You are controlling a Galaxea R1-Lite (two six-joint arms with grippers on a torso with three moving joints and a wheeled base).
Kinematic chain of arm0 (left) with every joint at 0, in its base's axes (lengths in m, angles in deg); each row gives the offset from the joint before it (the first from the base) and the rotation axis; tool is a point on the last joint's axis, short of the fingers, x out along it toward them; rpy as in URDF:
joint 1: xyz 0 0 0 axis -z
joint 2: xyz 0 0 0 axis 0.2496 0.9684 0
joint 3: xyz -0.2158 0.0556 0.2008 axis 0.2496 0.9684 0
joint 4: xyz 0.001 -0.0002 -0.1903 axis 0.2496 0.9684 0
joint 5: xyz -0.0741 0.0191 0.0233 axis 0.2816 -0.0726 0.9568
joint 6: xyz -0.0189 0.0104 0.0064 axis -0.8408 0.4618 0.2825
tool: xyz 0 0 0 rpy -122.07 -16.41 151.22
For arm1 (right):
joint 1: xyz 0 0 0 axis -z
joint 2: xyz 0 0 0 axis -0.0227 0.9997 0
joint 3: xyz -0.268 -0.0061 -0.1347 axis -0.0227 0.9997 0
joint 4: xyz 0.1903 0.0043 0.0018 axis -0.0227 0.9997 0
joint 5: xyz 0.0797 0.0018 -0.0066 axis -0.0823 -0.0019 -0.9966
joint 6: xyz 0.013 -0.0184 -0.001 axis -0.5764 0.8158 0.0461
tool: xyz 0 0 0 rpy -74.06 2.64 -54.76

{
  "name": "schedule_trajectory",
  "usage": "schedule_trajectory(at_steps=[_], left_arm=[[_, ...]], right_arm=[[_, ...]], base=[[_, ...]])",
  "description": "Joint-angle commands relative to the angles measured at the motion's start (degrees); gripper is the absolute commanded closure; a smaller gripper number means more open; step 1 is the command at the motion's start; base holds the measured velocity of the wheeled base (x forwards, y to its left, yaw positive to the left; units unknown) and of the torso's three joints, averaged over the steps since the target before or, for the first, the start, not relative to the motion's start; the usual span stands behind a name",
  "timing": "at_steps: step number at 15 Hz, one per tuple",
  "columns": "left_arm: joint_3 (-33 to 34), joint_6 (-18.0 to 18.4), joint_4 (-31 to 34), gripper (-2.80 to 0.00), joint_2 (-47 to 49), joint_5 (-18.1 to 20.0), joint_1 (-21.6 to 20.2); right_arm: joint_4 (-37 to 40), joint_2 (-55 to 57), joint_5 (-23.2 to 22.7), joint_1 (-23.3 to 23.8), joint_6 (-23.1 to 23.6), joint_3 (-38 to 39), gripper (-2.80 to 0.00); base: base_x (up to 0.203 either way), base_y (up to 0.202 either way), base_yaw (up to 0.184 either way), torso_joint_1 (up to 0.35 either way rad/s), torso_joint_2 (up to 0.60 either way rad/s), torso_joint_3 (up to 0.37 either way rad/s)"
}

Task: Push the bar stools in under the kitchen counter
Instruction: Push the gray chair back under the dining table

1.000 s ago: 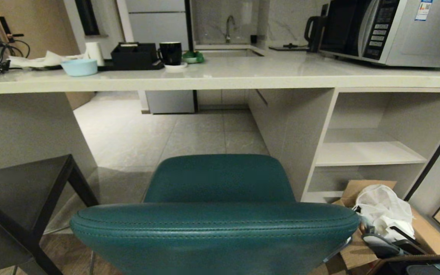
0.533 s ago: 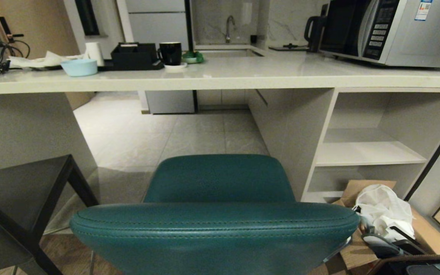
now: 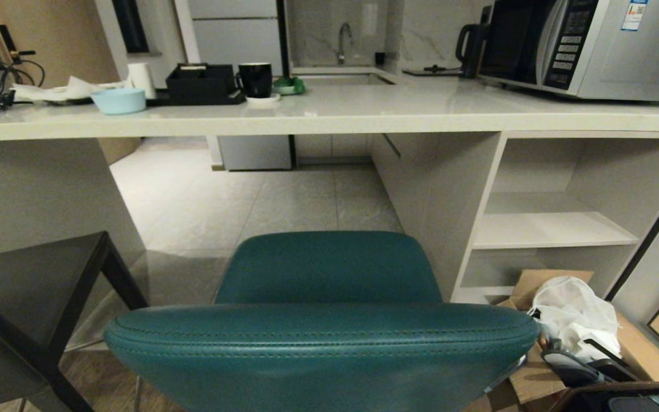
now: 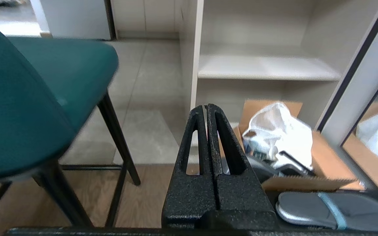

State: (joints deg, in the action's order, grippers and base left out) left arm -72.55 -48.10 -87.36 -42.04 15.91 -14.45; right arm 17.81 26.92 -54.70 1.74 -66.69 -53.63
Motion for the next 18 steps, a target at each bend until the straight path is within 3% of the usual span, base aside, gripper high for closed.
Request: schedule_trajectory(at_steps=[1,3,18], left_arm=[[2.6,-0.8,0.1,0.00,-0.1,-0.1,0.0],[2.6,-2.1,1.0,0.00,-0.1,0.0,0.1],[2.6,-2.2,1.1,0.00,0.0,-1.2,0.1]], right_arm=[[-3.4,-0.2,-0.4,0.0,-0.2,4.2,0.00],[1.0,-0.2,-1.4,-0.1,-0.1,4.2,0.00],[0.5,-0.2,-2.3,-0.1,1.3,4.2,0.00]], base=[[0.000,0.000,0.000,0.000,0.00,0.000],[0.000,0.000,0.000,0.000,0.00,0.000],[0.000,0.000,0.000,0.000,0.00,0.000]])
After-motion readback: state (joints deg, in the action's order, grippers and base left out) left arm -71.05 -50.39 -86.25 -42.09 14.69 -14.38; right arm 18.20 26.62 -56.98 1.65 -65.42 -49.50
